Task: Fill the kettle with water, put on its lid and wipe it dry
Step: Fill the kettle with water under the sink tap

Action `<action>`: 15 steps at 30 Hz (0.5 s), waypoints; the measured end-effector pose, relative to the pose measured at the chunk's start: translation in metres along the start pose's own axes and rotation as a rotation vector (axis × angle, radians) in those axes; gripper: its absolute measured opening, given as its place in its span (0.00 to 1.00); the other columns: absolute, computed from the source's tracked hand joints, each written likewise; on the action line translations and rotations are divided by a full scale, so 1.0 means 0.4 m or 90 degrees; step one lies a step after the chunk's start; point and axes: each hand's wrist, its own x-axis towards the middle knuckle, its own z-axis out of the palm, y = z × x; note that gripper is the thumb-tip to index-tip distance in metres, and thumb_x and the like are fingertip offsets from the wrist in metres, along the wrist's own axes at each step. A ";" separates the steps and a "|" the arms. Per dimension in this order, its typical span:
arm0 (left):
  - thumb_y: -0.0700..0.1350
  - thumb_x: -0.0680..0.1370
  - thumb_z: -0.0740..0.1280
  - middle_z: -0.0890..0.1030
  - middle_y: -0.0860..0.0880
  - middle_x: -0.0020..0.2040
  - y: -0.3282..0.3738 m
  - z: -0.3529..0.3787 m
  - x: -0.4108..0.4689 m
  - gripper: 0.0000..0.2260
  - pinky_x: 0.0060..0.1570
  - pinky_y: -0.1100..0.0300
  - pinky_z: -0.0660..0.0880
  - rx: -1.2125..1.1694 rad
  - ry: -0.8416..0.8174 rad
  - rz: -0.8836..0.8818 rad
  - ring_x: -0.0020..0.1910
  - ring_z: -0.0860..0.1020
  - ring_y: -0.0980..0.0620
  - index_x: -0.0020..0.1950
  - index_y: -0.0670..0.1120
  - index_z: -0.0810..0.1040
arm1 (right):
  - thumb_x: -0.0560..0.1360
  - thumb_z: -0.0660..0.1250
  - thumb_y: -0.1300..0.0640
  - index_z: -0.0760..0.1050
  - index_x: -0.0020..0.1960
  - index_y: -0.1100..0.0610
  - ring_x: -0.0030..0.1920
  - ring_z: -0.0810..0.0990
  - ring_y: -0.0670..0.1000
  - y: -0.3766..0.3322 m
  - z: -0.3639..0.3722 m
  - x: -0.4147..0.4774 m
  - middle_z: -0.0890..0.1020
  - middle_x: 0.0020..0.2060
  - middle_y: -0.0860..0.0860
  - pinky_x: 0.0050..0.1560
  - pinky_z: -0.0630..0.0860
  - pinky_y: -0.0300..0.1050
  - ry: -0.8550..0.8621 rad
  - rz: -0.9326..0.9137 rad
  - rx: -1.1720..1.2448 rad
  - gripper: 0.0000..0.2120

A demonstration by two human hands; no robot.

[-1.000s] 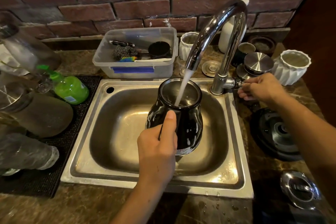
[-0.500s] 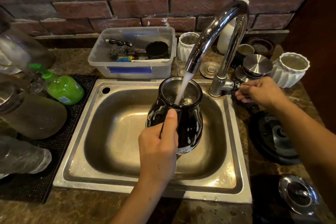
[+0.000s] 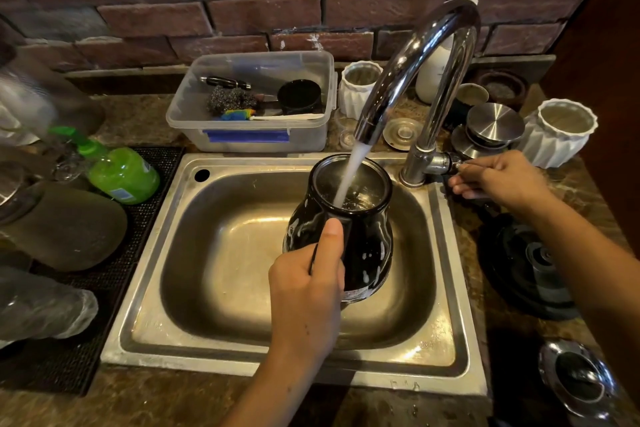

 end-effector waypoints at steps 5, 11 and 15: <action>0.55 0.80 0.59 0.64 0.53 0.19 -0.002 -0.004 0.001 0.27 0.26 0.67 0.63 0.014 0.010 0.037 0.21 0.65 0.56 0.21 0.50 0.64 | 0.82 0.63 0.62 0.78 0.61 0.65 0.39 0.83 0.52 -0.001 0.011 -0.003 0.85 0.45 0.61 0.35 0.82 0.35 0.019 0.005 -0.030 0.10; 0.61 0.79 0.60 0.65 0.57 0.21 -0.016 -0.010 0.008 0.24 0.27 0.67 0.64 0.037 0.020 0.047 0.22 0.65 0.60 0.25 0.53 0.65 | 0.79 0.63 0.44 0.83 0.49 0.53 0.46 0.85 0.55 0.021 0.035 -0.027 0.87 0.38 0.51 0.55 0.82 0.59 0.141 -0.034 -0.221 0.15; 0.61 0.79 0.60 0.65 0.57 0.20 -0.022 -0.015 0.011 0.24 0.27 0.68 0.64 0.064 0.020 0.060 0.21 0.65 0.59 0.25 0.54 0.65 | 0.82 0.62 0.48 0.84 0.52 0.54 0.49 0.82 0.57 -0.007 0.049 -0.093 0.85 0.41 0.54 0.57 0.79 0.58 0.213 -0.075 -0.229 0.15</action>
